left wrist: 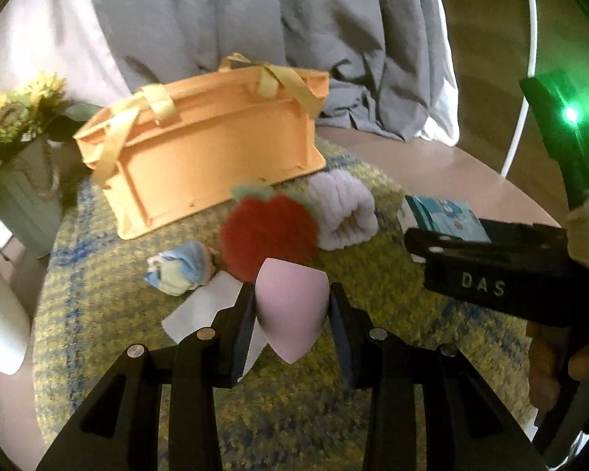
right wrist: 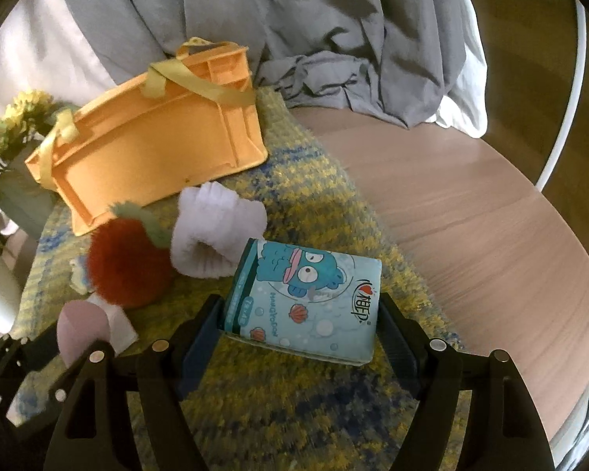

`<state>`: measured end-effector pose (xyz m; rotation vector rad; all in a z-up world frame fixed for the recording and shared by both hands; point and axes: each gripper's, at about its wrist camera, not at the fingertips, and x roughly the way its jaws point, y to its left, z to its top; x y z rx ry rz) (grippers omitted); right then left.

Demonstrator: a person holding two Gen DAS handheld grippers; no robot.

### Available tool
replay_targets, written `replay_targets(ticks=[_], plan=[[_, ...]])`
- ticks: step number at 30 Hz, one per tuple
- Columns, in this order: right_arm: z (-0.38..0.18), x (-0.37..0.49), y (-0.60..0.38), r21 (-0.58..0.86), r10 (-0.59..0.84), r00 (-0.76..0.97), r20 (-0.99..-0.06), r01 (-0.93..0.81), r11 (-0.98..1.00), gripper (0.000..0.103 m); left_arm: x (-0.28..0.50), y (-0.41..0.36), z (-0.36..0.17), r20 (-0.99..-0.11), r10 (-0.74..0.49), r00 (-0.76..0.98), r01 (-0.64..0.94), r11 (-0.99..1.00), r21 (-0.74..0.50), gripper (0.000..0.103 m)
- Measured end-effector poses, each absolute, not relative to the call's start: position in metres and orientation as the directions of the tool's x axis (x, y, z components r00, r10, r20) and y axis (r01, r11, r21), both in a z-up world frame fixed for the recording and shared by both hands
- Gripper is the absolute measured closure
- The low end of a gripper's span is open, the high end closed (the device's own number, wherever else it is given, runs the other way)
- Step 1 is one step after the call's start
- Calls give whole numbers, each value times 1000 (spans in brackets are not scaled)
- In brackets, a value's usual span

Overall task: Organize soft objects
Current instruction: 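Grasp the pink sponge with the left tool while the right tool grasps the blue tissue pack, then lift the pink sponge and tissue pack over the orange crate with both tools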

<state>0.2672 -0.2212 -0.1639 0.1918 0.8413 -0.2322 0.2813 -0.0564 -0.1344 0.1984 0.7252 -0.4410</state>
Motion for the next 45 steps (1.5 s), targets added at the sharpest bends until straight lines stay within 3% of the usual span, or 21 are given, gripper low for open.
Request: replay_targets(ticks=[15,45], plan=[[-120,254,-216,77,-82,731,-677,181,981,26,271,-46,-86,-575,-291,765,360,933,6,67],[-23,277,-194,53,-34,908,-417,62,997,26,293,-24,2,-321,-231,918,260,964,50,67]])
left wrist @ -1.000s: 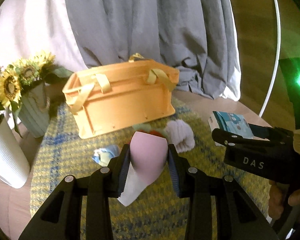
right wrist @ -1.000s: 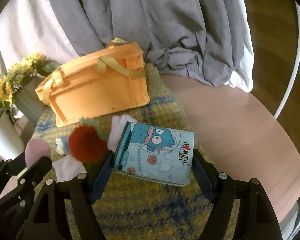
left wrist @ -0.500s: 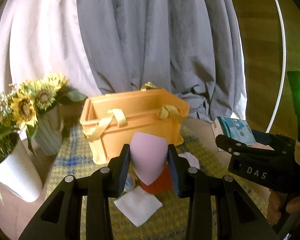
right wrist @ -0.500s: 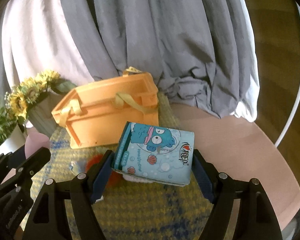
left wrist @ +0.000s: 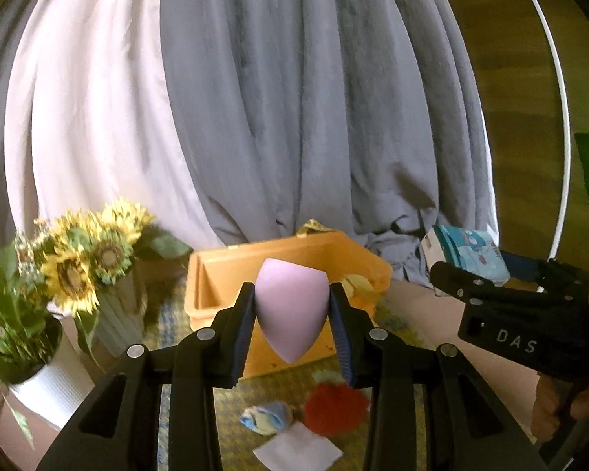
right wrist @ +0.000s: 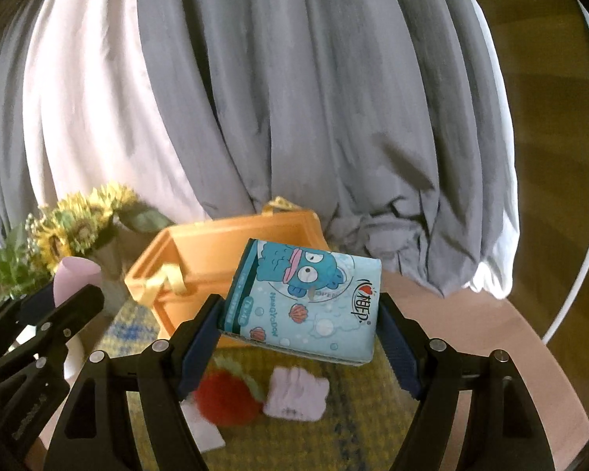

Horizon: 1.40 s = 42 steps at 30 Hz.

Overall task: Organize soft objects
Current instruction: 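Lift the pink sponge and tissue pack over the orange crate with both tools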

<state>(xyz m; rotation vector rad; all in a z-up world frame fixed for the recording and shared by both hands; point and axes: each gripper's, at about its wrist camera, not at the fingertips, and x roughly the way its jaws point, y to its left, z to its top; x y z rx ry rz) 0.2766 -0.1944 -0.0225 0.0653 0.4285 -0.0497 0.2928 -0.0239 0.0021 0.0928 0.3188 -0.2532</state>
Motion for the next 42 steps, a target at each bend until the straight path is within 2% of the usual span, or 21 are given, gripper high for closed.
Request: replay_targets(ticks=[19,42], plan=[[1,328,-184,68,9,945,-328,14,998,26,335,-14,23,-239,-176,955,203,975,94,67],[-5,412,-176,46,23,935,-354,-8,999,26,411,-8,16,-248,-120,961,149,984,101,67]])
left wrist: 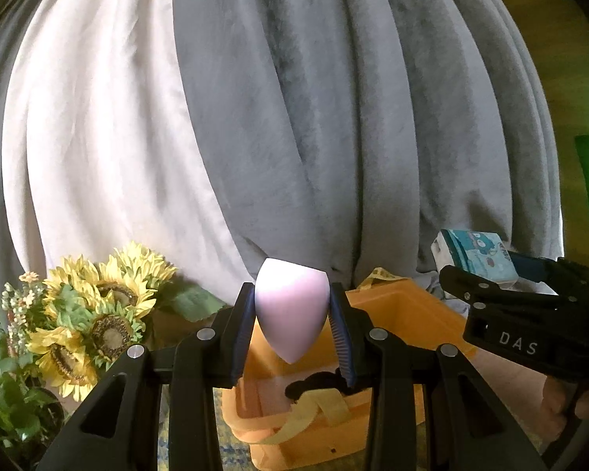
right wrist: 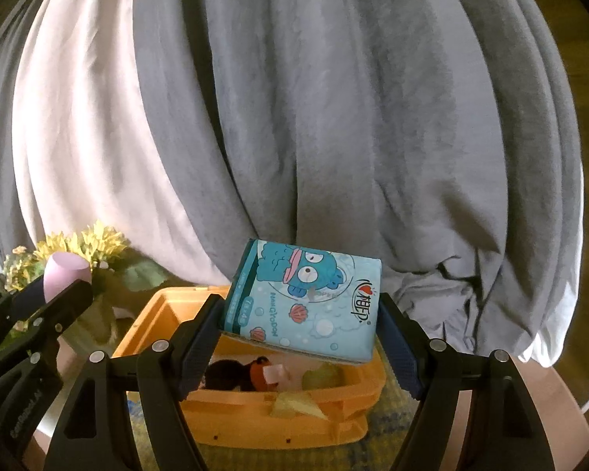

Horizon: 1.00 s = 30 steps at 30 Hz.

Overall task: Organize soft objects
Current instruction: 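Lift the pink sponge and tissue pack over the orange crate with both tools, then open both tools to drop the sponge and tissue pack into the crate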

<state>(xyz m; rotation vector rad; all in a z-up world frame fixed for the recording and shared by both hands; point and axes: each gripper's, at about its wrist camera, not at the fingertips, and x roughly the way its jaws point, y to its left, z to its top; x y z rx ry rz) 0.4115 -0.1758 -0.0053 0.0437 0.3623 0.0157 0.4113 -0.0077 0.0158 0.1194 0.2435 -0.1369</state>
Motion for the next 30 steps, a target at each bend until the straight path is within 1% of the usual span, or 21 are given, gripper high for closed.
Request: replay_targets(ticks=[10,25,27,29,30], plan=[[-21,454,-175,20,27,917,-398,-21,1000,26,448,-9,3,-292,-109,950,146,984,106,66],[-47,505,-170,-44,13,875,-485,-39,998,26,507,-7,-34,-410,-120,904,172,981,93,66],[-51,513,-169,-53,12,860,-510,-45,998,26,511,-8,-38,-420,-121,899,175,980,93,63],[-55,518,-170,-49,17,845,-534,-51,997,26,513,-10,-41,-424,-119,898,176,980,96,52],[-57,521,-170,-45,22,836,-548,-55,997,25,513,-9,-42,-423,-118,899,175,980,97,51]])
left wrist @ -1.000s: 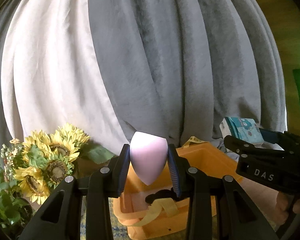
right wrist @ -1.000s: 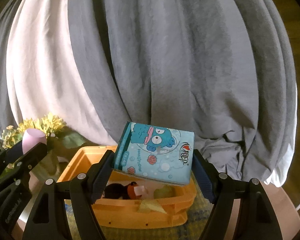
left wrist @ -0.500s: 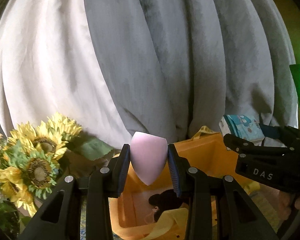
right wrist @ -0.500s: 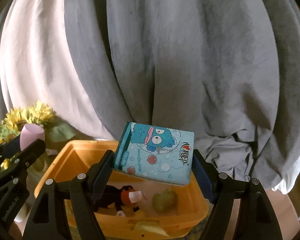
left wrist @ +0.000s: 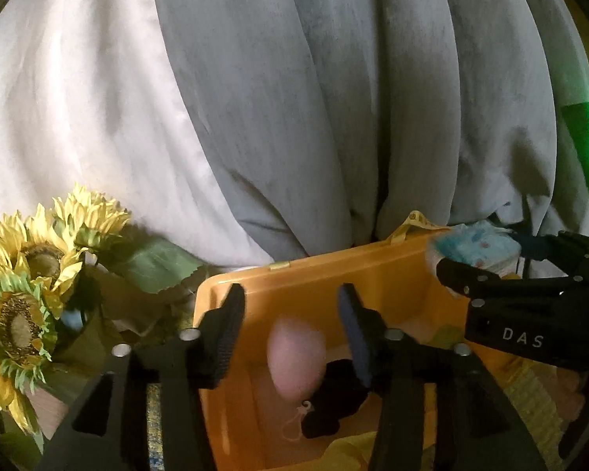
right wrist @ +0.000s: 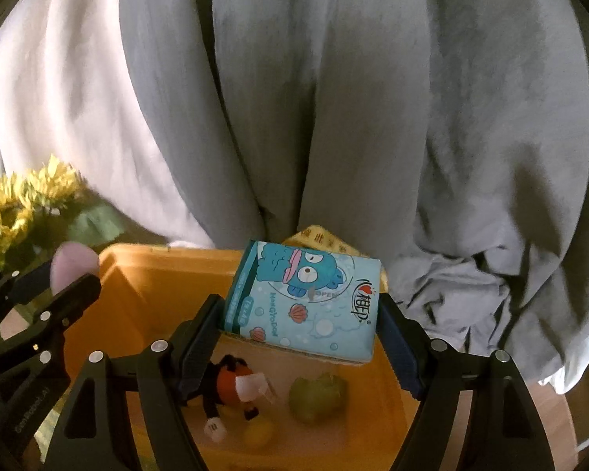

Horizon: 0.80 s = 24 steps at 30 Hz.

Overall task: Organize soft objects
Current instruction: 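Open both tools to drop the sponge and tissue pack into the crate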

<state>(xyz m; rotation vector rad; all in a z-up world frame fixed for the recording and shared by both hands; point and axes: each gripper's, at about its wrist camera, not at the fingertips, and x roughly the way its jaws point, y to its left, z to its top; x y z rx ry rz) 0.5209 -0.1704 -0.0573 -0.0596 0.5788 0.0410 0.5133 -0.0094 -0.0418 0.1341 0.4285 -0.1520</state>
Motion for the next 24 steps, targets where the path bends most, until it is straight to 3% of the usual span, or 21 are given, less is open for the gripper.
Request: replay_targets(ticks=[9,24], plan=[[-65,524,-177,-20,21,820,-572,-39,999,20,508,-10,-38,-417,-117,901,173,980,99,39],[-26,475,-193,36,13,880,-475,4,999,20,455,-10,2,-318,-130,939,170,980,101,30]])
